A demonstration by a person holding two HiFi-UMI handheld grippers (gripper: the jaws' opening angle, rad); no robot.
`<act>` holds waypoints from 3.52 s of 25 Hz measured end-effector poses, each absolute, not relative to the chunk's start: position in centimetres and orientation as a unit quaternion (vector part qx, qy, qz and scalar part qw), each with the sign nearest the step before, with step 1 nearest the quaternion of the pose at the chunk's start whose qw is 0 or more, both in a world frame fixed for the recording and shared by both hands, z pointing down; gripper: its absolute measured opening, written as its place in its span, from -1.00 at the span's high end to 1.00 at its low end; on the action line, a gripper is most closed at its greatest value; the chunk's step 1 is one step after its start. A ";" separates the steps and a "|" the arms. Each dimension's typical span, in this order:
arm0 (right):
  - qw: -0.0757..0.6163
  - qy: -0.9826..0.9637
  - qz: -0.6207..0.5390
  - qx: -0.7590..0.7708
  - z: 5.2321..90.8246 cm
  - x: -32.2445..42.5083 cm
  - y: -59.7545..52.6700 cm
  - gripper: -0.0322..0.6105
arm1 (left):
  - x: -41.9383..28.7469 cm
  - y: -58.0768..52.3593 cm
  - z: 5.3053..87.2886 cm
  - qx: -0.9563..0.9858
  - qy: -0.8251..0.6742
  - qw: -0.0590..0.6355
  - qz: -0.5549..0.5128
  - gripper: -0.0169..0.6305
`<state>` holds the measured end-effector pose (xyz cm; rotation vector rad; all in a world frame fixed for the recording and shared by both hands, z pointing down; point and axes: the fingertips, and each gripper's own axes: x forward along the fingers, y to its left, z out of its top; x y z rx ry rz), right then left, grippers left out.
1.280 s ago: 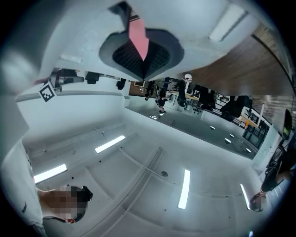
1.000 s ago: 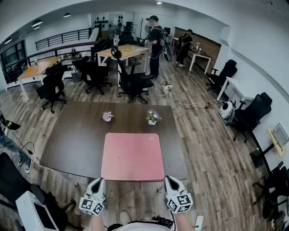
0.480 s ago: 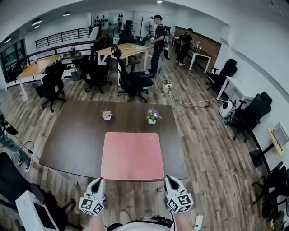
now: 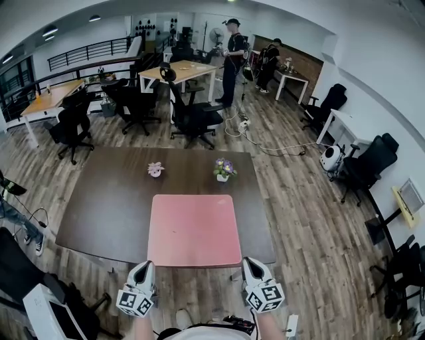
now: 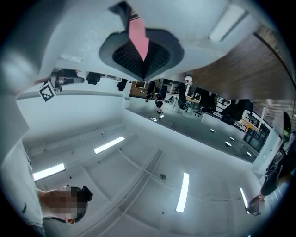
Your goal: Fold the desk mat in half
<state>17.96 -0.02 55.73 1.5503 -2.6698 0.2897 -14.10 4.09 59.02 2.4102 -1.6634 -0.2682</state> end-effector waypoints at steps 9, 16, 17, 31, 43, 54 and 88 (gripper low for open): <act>0.027 -0.851 0.095 0.516 56.1 15.9 -2.1 0.89 | -16.6 1.3 58.8 0.824 -0.549 0.104 -0.095 0.94; 0.026 -0.841 0.089 0.532 56.5 14.4 -3.7 0.89 | -19.0 -1.2 59.5 0.829 -0.539 0.115 -0.098 0.94; 0.026 -0.840 0.088 0.534 56.6 14.3 -4.0 0.89 | -19.2 -1.6 59.7 0.830 -0.538 0.115 -0.098 0.94; 0.022 -0.841 0.085 0.534 55.7 16.3 -11.7 0.89 | -17.8 -9.2 59.2 0.827 -0.541 0.117 -0.099 0.94; 0.027 -0.853 0.101 0.511 56.2 18.3 -17.4 0.89 | -17.7 -12.5 59.4 0.803 -0.580 0.115 -0.074 0.94; 0.037 -0.861 0.108 0.496 57.4 18.6 -19.2 0.89 | -18.6 -14.4 59.9 0.788 -0.601 0.112 -0.076 0.94; 0.365 -0.710 0.351 0.490 82.3 19.3 -17.7 -0.25 | -21.5 -16.6 60.8 0.801 -0.582 0.115 -0.079 0.94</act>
